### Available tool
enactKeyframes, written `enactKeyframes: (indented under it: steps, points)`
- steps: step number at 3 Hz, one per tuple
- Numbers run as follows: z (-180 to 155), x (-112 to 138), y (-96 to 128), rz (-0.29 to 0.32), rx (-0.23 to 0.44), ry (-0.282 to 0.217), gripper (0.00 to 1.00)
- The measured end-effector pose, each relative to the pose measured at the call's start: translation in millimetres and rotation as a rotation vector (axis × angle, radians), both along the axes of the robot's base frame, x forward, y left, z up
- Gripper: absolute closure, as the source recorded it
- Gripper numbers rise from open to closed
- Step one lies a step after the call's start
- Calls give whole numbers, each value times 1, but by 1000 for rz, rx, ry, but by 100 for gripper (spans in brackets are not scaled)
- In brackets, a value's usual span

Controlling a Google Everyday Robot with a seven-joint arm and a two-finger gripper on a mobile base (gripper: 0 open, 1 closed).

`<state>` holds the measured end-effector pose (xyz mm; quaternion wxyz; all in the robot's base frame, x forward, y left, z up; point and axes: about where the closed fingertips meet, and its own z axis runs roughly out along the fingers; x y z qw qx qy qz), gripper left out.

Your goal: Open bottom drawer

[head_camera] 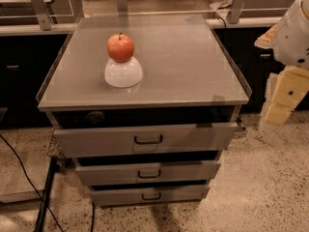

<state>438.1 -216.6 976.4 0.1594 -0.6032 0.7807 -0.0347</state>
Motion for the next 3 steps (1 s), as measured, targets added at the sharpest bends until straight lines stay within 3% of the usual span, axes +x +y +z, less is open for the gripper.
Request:
enactKeyframes:
  steps: [2,3]
  points:
    - [-22,-13,9,-14,42,-12,0]
    - [-78,-30,25,-23,103,14,0]
